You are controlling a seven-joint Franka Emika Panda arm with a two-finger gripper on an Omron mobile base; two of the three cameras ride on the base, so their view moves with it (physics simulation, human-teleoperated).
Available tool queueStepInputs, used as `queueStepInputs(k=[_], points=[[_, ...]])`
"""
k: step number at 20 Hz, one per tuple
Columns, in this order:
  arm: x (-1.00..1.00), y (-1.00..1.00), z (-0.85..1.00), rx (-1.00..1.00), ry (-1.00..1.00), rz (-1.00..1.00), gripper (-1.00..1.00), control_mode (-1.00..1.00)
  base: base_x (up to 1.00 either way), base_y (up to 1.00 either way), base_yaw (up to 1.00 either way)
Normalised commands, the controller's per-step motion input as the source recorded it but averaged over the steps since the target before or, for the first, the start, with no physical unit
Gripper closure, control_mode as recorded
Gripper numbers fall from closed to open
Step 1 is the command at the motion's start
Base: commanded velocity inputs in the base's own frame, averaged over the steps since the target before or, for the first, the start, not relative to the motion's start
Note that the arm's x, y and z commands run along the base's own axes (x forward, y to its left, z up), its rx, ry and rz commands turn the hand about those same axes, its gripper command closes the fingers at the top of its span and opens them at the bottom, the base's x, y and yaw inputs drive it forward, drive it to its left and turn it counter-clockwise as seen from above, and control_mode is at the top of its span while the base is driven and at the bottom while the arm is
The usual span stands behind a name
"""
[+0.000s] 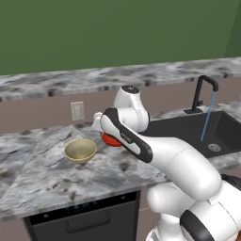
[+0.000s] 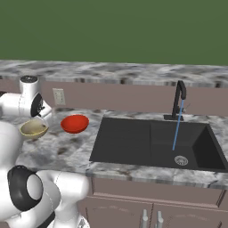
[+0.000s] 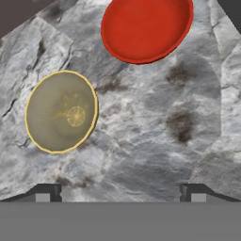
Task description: Rinse each bowl for a few seconds and place them down in the sink or on the counter.
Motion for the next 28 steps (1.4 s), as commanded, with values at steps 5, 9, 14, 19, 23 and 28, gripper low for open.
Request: queueStepInputs(k=[5, 9, 14, 19, 23, 28], points=[[-0.17, 0.0, -0.19, 0.01, 0.03, -0.05, -1.0, -1.0, 0.0, 0.0, 0.0], [-0.11, 0.0, -0.19, 0.01, 0.02, -0.04, -1.0, -1.0, 0.0, 0.0, 0.0], [-0.02, 0.0, -0.14, 0.03, 0.0, -0.01, -1.0, -1.0, 0.0, 0.0, 0.0], [0.0, 0.0, -0.15, 0.02, 0.0, 0.0, -1.0, -1.0, 0.0, 0.0, 0.0], [0.09, 0.0, -0.11, 0.0, 0.0, 0.0, -1.0, -1.0, 0.0, 0.0, 0.0], [0.16, 0.03, -0.07, 0.0, 0.0, 0.0, -1.0, -1.0, 0.0, 0.0, 0.0]])
